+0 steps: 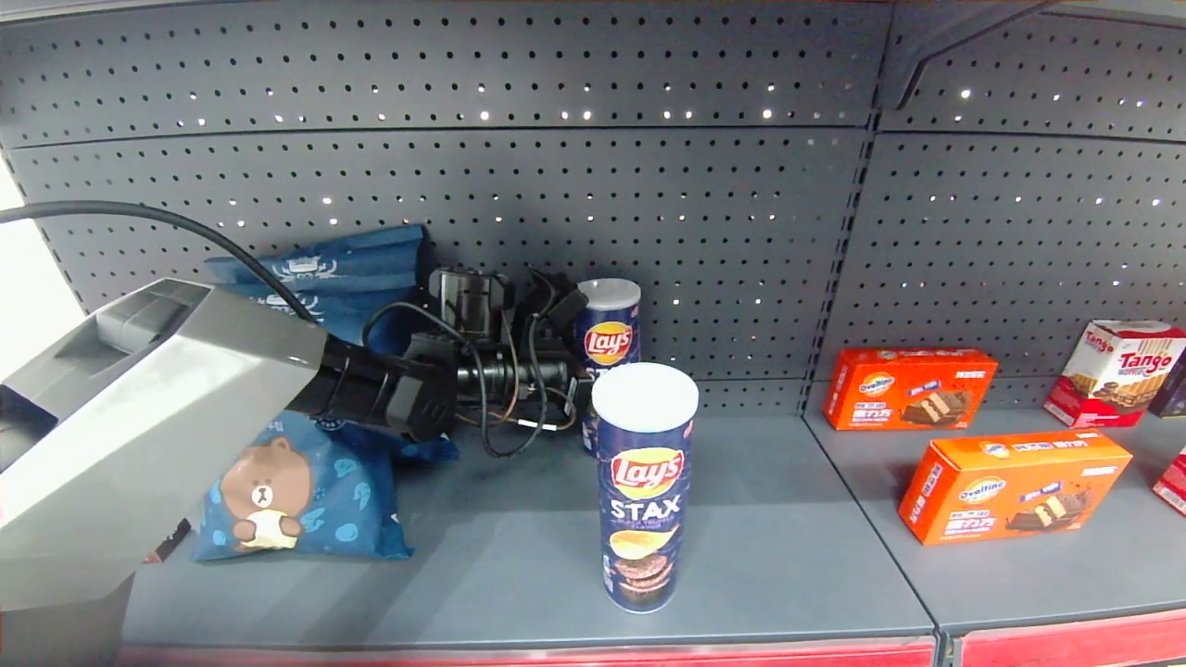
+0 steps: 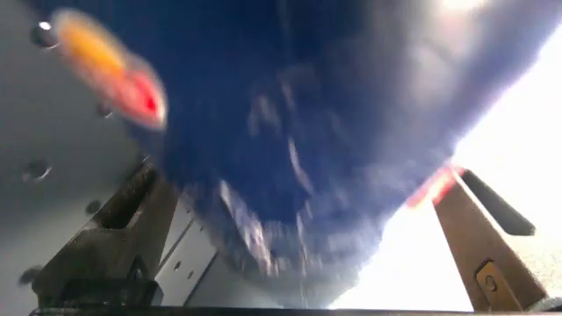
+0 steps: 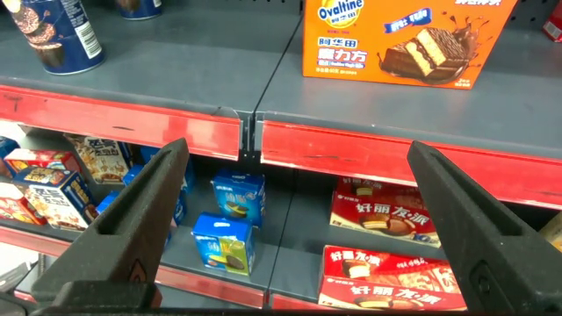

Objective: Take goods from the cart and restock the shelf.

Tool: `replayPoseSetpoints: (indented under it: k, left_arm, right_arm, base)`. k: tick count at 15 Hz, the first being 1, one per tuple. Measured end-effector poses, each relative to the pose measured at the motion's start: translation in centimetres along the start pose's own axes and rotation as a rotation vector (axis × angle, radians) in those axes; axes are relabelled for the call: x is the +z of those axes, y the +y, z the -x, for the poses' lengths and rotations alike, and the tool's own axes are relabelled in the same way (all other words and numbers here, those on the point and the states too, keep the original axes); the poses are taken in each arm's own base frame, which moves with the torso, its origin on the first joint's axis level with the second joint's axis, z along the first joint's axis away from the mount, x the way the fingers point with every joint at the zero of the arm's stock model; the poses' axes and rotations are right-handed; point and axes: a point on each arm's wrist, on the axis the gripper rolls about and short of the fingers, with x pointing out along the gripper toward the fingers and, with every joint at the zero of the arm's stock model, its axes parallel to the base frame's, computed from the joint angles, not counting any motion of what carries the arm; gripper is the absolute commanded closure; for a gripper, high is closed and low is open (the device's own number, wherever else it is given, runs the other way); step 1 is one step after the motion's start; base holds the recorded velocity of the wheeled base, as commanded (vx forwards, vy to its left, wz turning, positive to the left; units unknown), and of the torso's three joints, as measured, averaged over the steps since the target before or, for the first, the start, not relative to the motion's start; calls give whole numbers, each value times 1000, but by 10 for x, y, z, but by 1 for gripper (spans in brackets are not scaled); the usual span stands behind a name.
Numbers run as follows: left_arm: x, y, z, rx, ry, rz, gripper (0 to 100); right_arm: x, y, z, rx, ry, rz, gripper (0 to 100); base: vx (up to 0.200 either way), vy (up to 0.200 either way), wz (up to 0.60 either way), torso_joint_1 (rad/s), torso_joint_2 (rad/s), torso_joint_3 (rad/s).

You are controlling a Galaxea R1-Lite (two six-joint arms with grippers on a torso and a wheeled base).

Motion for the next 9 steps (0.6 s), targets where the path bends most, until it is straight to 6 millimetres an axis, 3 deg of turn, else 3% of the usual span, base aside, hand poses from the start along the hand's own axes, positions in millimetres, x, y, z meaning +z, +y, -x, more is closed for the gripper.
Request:
replayPoseSetpoints:
  k: [9]
  left_arm:
    - [4, -9, 48, 52, 0, 11, 0]
  right_arm:
    - [0, 0, 0, 0, 0, 0, 0]
  base:
    - [0, 0, 0, 0, 0, 0]
